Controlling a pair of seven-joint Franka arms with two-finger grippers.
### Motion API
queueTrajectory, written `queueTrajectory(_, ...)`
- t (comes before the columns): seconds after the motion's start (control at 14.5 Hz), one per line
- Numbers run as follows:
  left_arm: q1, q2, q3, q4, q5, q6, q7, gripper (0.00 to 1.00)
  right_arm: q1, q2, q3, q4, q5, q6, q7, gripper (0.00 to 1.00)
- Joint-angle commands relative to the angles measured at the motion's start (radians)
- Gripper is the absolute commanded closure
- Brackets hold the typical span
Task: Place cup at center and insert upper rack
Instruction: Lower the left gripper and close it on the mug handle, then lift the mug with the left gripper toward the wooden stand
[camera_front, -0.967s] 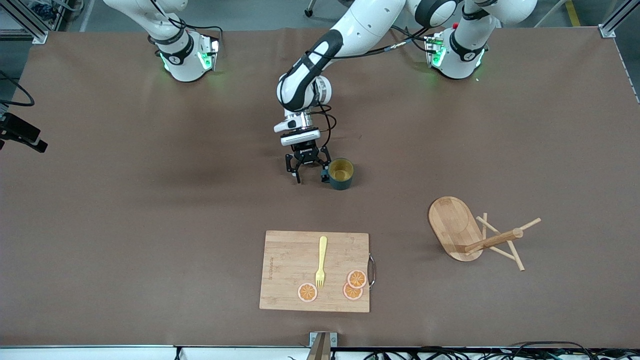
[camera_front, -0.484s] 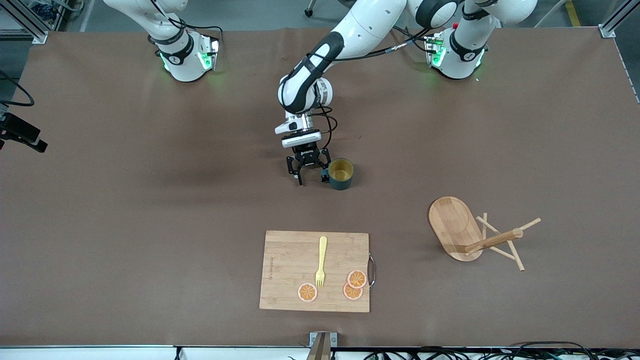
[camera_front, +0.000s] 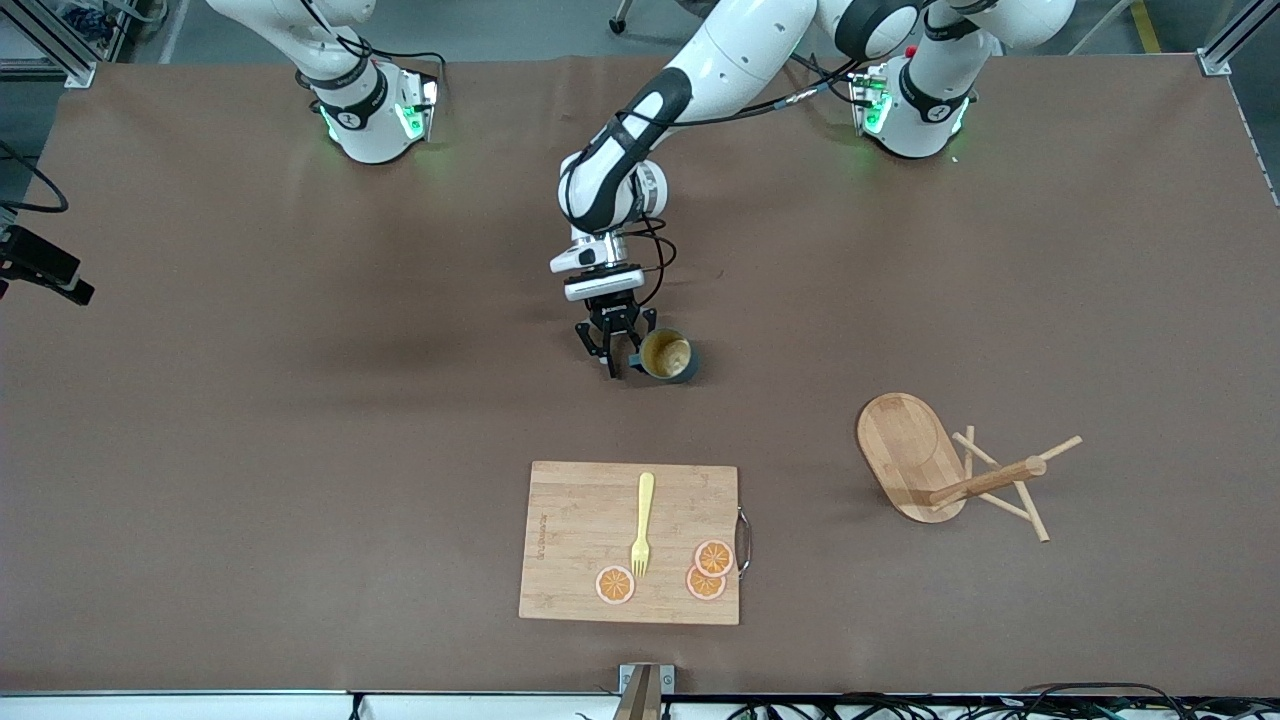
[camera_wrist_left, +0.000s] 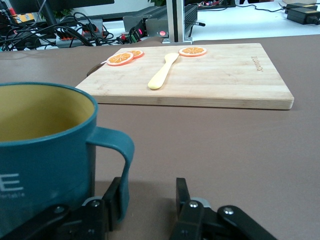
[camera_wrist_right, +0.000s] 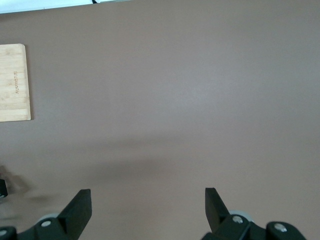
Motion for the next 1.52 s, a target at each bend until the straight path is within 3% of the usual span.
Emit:
queueTrajectory(0.0, 0.011, 0.002, -0.003, 0.019, 0.016, 0.014, 0.010, 0.77, -0.009, -0.006, 0.005, 0.003, -0.001, -0.004, 0.005, 0.00)
queueTrajectory(0.35, 0.026, -0.015, -0.014, 0.021, 0.006, 0.017, 0.002, 0.98, -0.009, -0.006, 0.005, 0.003, -0.001, -0.007, 0.005, 0.00)
queueTrajectory(0.69, 0.052, -0.047, -0.020, 0.059, -0.094, 0.064, 0.010, 1.00, -0.009, -0.006, 0.005, 0.003, -0.001, -0.004, 0.005, 0.00)
queueTrajectory(0.83, 0.098, -0.081, -0.061, 0.061, -0.134, 0.093, 0.013, 1.00, -0.008, -0.006, 0.005, 0.003, -0.001, -0.007, 0.005, 0.00)
queueTrajectory(0.97, 0.196, -0.119, -0.164, 0.061, -0.150, 0.099, 0.016, 1.00, -0.008, -0.006, 0.005, 0.003, -0.001, -0.007, 0.005, 0.00)
queueTrajectory(1.17, 0.404, -0.170, -0.392, 0.050, -0.152, 0.092, 0.008, 1.00, -0.005, -0.006, 0.005, 0.001, -0.001, -0.008, 0.005, 0.00)
queueTrajectory(1.45, 0.598, -0.237, -0.578, 0.031, -0.231, 0.084, 0.005, 1.00, -0.009, -0.006, 0.005, 0.003, -0.001, -0.005, 0.007, 0.00)
